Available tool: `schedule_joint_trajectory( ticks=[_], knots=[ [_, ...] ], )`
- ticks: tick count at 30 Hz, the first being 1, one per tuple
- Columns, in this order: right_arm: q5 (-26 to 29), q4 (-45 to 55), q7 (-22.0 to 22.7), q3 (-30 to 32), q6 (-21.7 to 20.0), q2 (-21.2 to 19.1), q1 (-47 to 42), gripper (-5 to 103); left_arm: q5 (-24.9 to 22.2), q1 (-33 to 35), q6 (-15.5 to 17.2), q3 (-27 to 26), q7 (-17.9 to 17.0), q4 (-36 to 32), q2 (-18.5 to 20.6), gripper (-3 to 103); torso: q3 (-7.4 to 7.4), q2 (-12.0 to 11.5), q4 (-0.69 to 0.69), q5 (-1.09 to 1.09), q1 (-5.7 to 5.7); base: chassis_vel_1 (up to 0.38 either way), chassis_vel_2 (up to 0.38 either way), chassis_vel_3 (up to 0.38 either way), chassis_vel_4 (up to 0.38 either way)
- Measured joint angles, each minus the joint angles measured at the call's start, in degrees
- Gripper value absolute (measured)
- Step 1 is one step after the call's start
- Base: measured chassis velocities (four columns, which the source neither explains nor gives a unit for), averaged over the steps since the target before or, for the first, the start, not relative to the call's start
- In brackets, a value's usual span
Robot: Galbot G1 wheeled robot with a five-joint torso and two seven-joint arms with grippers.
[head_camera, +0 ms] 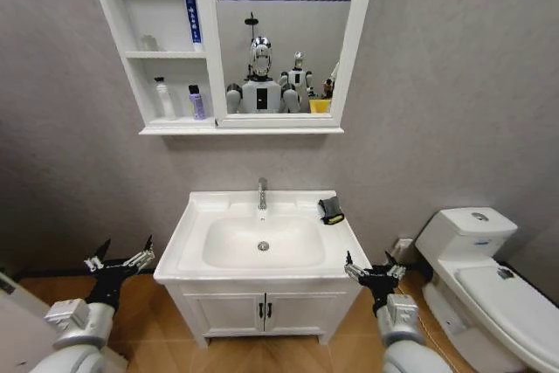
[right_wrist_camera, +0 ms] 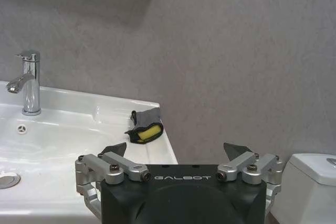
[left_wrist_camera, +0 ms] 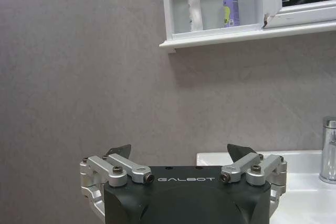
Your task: Move facial cleanser and shampoo from washbasin to cabinet, then wipe washbasin with towel.
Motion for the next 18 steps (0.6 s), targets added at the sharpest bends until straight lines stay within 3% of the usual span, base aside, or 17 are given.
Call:
schedule_joint_trajectory(
  ticks=[13,16,18],
  knots=[
    [0.85,-0.03,-0.93,-1.08,-0.19,-1.95,0.25,100,0.00,0.00,0.00,-0.01,0.00,-0.01,0.00,100,0.00,0.00,0.00,0.03,0.00,0.320,-0.320,-0.320,0.319],
    [0.83,0.17,-1.12,-1.21,-0.13,-2.05,0.01,100,0.00,0.00,0.00,0.00,0.00,0.00,0.00,100,-0.01,0.02,0.00,-0.05,-0.03,0.362,-0.360,-0.366,0.365],
    [0.53,0.30,-1.25,-1.40,-0.04,-2.03,-0.48,100,0.00,0.00,0.00,-0.01,0.00,-0.01,0.00,100,0.00,0.00,0.02,0.05,0.00,0.365,-0.351,-0.373,0.366]
  ],
)
